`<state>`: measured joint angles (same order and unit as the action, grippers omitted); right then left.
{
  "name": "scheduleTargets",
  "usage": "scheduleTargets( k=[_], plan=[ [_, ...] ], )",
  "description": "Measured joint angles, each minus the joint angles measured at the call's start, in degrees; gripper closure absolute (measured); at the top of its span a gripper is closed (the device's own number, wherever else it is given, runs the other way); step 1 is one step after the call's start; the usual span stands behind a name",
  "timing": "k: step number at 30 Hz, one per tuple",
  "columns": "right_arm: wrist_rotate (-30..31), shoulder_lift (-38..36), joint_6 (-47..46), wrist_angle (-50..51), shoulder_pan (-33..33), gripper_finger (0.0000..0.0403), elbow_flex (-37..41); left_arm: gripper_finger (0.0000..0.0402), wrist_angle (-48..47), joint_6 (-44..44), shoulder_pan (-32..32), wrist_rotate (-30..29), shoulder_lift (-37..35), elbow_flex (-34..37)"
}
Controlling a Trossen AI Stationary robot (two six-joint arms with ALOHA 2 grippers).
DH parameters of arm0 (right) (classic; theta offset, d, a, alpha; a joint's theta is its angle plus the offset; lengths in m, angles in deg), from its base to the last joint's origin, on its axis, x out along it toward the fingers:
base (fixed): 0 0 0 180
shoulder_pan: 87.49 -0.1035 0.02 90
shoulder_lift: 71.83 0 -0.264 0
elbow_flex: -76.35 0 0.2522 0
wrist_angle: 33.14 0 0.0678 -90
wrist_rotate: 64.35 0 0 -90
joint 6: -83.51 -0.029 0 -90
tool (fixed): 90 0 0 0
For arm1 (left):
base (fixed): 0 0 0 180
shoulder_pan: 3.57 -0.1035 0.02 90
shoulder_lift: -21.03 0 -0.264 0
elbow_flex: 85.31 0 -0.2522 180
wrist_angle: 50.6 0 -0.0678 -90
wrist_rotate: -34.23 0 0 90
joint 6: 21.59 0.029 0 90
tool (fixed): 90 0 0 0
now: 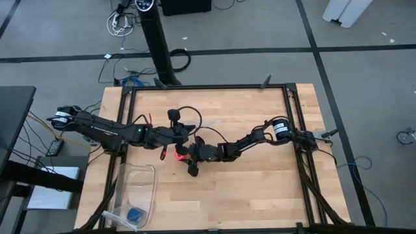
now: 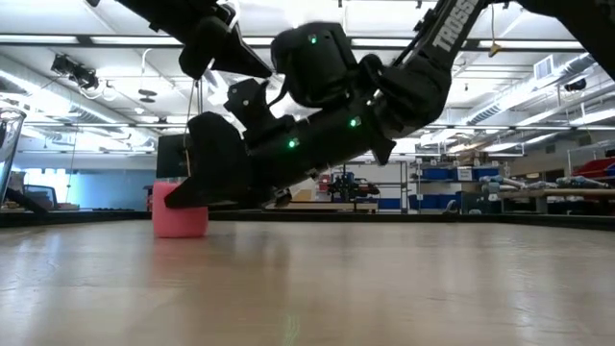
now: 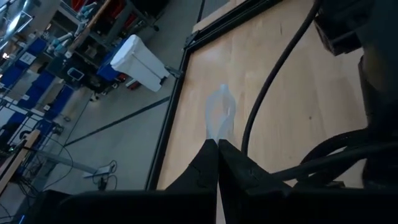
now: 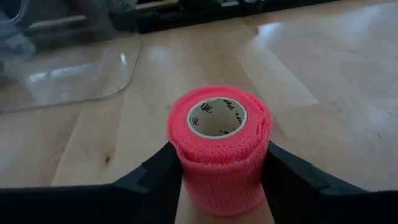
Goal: Roll bandage
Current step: Put the rolled pink bandage into the zip lock bag
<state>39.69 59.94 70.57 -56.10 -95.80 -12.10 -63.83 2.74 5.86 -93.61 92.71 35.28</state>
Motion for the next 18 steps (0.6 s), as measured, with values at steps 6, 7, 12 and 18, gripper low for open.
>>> scheduleTargets(
  k=[6,7,12,18],
  plan=[
    [0.94,-9.66,4.27,15.06,-4.12,0.0234,0.08,0.0396,-0.07,-1.02,-0.01,0.02,0.0,0.0],
    [2.99,-12.25,5.31,19.44,-5.27,0.0232,0.05,0.0396,-0.08,-1.41,0.0,0.2,0.0,0.0],
    [22.35,-27.02,8.95,41.15,-12.04,0.0228,0.04,0.0396,-0.01,-2.85,-0.01,2.97,0.0,0.0],
    [35.6,-37.65,7.9,54.14,-12.51,0.0233,-0.01,0.0396,0.85,-3.7,0.02,6.4,0.0,0.0]
  ],
)
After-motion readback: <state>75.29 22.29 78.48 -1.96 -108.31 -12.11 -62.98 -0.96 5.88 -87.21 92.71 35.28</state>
